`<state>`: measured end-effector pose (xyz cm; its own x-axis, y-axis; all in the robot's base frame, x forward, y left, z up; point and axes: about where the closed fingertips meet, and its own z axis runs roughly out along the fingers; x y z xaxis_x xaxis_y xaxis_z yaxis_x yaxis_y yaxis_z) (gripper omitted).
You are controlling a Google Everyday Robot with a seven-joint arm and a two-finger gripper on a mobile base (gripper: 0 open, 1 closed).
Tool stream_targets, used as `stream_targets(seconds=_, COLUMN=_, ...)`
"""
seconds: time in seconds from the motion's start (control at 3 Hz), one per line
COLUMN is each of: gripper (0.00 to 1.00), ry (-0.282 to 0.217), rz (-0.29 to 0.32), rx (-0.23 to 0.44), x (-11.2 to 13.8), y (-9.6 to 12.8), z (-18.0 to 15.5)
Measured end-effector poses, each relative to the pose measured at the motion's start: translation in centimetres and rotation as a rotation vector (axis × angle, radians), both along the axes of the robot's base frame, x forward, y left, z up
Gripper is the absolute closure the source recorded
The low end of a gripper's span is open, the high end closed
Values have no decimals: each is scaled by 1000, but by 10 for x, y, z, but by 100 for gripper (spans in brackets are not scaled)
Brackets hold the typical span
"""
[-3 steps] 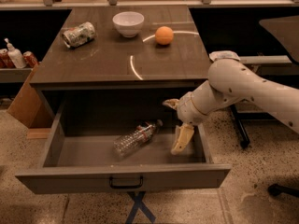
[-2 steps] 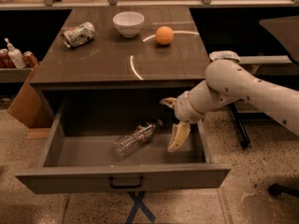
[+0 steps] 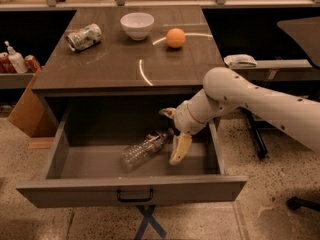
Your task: Pick water bottle from top drawer and place on counter
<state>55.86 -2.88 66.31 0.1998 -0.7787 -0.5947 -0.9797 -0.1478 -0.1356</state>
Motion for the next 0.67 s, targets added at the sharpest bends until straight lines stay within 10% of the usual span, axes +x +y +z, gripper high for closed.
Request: stream_targets(seconds=0.67, gripper=0, ry=3, rz=15, rx=-6, x=-2, y=6, z=-4)
